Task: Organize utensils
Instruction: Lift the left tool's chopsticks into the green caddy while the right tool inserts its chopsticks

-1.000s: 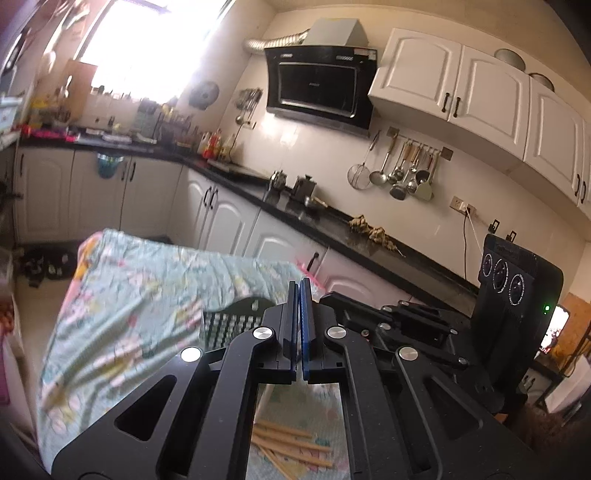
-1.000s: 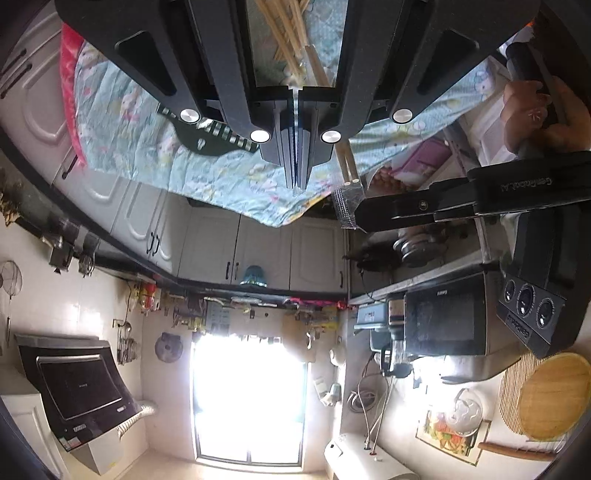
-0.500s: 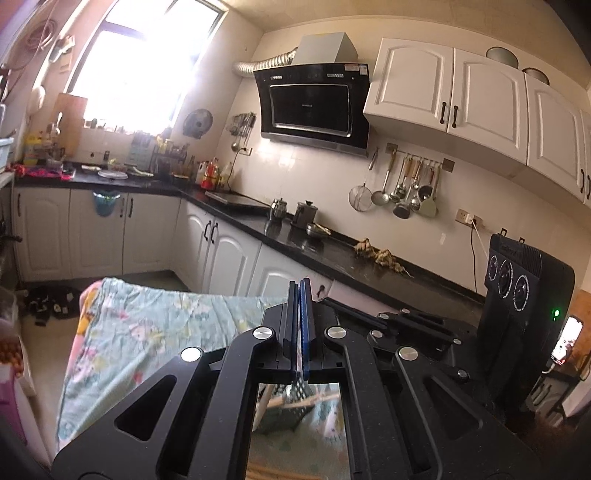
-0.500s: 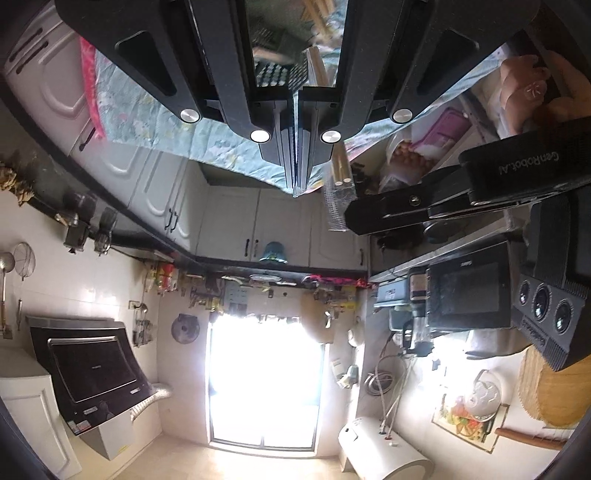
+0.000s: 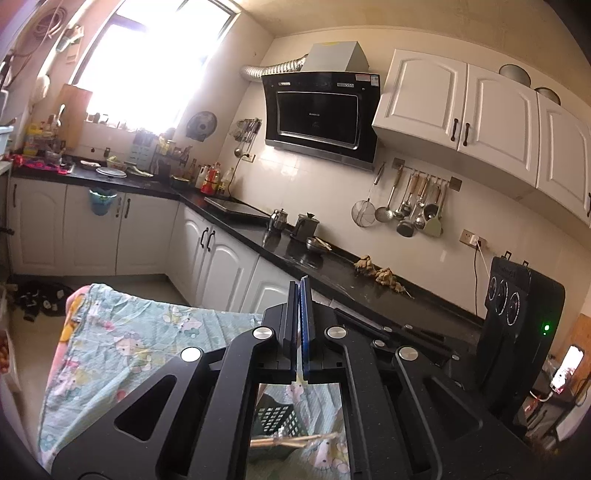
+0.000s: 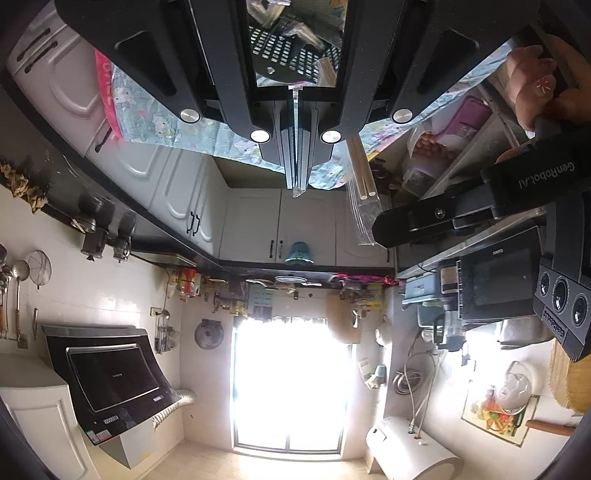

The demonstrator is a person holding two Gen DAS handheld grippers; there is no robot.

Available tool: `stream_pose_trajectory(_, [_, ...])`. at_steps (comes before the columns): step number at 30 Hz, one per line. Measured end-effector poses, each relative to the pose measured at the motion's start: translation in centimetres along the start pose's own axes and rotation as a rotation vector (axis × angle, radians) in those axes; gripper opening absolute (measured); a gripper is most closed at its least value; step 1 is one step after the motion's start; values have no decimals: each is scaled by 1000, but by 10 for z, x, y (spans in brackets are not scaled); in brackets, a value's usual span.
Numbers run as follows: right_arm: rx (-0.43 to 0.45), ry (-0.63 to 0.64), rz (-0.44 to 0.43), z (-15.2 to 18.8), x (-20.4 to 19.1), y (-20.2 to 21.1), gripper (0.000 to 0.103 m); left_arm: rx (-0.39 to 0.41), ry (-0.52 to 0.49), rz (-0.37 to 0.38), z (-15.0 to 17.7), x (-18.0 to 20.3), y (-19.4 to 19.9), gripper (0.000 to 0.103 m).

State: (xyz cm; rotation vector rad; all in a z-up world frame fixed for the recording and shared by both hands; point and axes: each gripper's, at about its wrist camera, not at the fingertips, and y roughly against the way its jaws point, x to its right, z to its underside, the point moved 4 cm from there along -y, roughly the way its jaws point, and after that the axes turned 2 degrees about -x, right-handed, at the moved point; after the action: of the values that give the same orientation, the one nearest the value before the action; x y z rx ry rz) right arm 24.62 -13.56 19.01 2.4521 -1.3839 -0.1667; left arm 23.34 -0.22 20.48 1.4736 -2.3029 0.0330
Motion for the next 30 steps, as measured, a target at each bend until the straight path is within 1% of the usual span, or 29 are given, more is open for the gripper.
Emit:
stream_pose_trajectory(6, [-20, -19, 28, 10, 16, -7, 1, -14, -30, -27, 8, -1, -13, 0])
stream_pose_trajectory(13, [-45, -29, 46, 23, 28, -13, 1, -34, -13, -57, 17, -17, -24, 0])
stream_pose_trajectory(21, [-72, -11, 68, 37, 28, -21, 1, -45, 13, -79, 28, -34, -34, 0])
stream_pose_trajectory(30, [-125, -19, 68, 55, 28, -37, 1, -67, 43, -93, 43, -48, -45, 0])
